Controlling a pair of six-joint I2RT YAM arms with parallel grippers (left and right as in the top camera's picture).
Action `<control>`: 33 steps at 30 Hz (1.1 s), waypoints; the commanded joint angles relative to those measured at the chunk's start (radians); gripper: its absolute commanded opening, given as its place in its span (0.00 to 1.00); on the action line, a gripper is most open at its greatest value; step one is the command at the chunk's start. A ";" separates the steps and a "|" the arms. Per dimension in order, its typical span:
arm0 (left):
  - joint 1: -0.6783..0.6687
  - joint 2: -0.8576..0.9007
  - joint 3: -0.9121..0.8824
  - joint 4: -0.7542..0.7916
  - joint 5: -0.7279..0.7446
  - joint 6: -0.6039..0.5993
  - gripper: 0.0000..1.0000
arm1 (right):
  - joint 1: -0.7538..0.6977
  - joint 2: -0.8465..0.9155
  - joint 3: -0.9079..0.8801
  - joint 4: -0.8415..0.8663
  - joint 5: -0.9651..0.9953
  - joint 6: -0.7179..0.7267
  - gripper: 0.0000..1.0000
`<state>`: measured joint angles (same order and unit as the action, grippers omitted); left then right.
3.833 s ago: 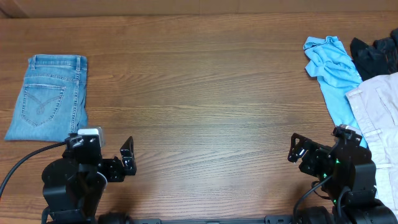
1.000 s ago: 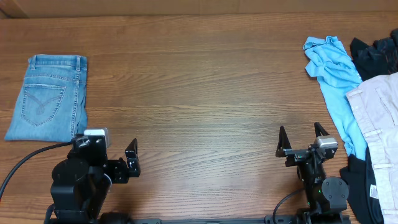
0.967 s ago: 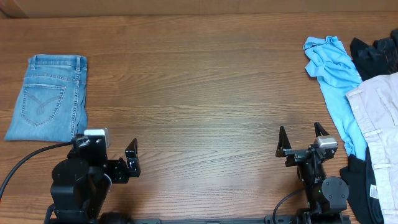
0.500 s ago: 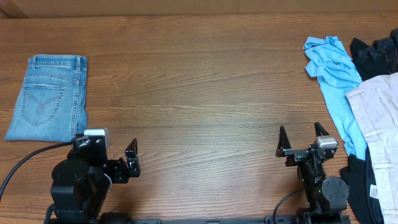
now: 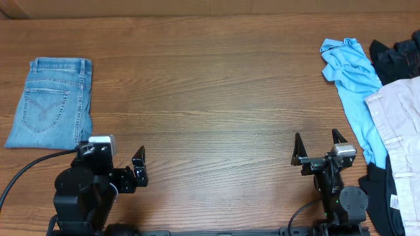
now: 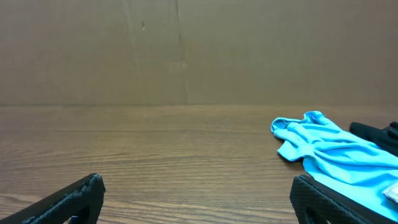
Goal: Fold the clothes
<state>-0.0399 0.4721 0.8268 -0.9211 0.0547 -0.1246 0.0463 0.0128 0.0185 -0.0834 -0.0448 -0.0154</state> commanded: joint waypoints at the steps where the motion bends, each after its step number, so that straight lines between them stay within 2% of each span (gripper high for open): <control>1: -0.010 -0.019 0.001 -0.003 -0.014 -0.010 1.00 | -0.002 -0.010 -0.010 0.003 0.006 -0.004 1.00; 7: -0.010 -0.113 -0.064 -0.018 -0.051 0.017 1.00 | -0.002 -0.010 -0.010 0.003 0.005 -0.004 1.00; 12: -0.010 -0.252 -0.255 0.058 -0.055 0.016 1.00 | -0.002 -0.010 -0.010 0.002 0.006 -0.004 1.00; 20: -0.010 -0.463 -0.583 0.388 -0.028 0.008 1.00 | -0.002 -0.010 -0.010 0.003 0.006 -0.004 1.00; 23: -0.025 -0.469 -0.691 0.584 -0.014 0.011 1.00 | -0.002 -0.010 -0.010 0.003 0.006 -0.004 1.00; 28: -0.041 -0.469 -0.821 0.937 -0.013 0.119 1.00 | -0.002 -0.010 -0.010 0.002 0.006 -0.004 1.00; 31: -0.043 -0.469 -0.822 0.946 -0.010 0.160 1.00 | -0.002 -0.010 -0.010 0.003 0.006 -0.004 1.00; 33: -0.043 -0.469 -0.822 0.883 -0.010 0.157 1.00 | -0.002 -0.010 -0.010 0.003 0.006 -0.004 1.00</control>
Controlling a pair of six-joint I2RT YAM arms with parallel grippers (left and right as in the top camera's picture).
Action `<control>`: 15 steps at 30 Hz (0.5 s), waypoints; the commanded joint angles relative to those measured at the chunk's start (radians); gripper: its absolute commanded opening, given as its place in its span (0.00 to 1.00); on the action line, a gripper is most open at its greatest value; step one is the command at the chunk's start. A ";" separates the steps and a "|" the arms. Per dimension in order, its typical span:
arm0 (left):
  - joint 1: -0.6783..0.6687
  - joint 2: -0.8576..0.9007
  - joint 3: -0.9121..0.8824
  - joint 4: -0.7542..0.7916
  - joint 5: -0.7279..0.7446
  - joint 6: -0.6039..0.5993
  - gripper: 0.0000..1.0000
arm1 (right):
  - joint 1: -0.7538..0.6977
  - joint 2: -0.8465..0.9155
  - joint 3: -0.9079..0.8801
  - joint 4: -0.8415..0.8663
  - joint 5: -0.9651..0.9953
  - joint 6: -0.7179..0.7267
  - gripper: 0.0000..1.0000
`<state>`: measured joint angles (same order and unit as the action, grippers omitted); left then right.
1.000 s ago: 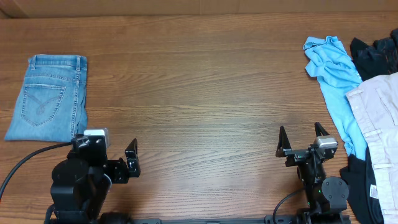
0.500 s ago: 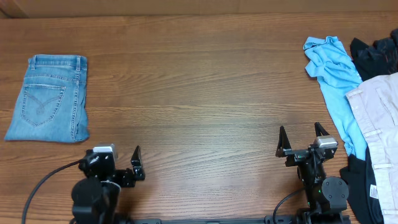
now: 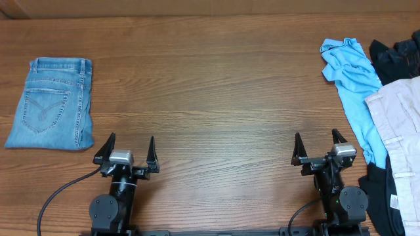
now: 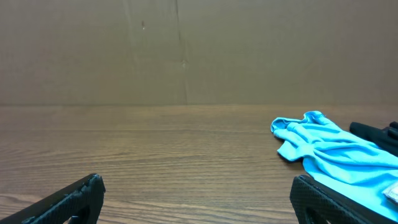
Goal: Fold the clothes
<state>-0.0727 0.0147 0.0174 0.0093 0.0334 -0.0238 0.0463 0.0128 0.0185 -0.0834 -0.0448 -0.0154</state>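
Note:
Folded blue jeans [image 3: 49, 103] lie at the table's far left. At the far right a pile holds a light blue shirt [image 3: 353, 78] [image 4: 336, 155], a beige garment [image 3: 398, 124] and dark clothes [image 3: 397, 56]. My left gripper [image 3: 127, 147] stands open near the front edge, right of and below the jeans, nothing between its fingers. My right gripper [image 3: 319, 147] [image 4: 198, 196] stands open near the front edge, just left of the pile, holding nothing.
The wooden table [image 3: 210, 85] spreads between the jeans and the pile. A brown cardboard wall [image 4: 186, 50] stands along the far edge. More dark cloth [image 3: 380, 196] lies at the front right corner beside the right arm's base.
The left arm has swung round from a sideways pose beside the jeans; its gripper now points to the far edge, open, a little further right. The right arm and clothes are unchanged.

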 commanded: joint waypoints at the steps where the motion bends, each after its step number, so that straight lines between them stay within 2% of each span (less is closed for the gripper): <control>1: -0.010 -0.011 -0.013 -0.090 0.011 0.035 1.00 | -0.002 -0.010 -0.010 0.003 0.006 -0.004 1.00; 15: -0.009 -0.011 -0.013 -0.083 0.008 0.009 1.00 | -0.002 -0.010 -0.010 0.003 0.005 -0.004 1.00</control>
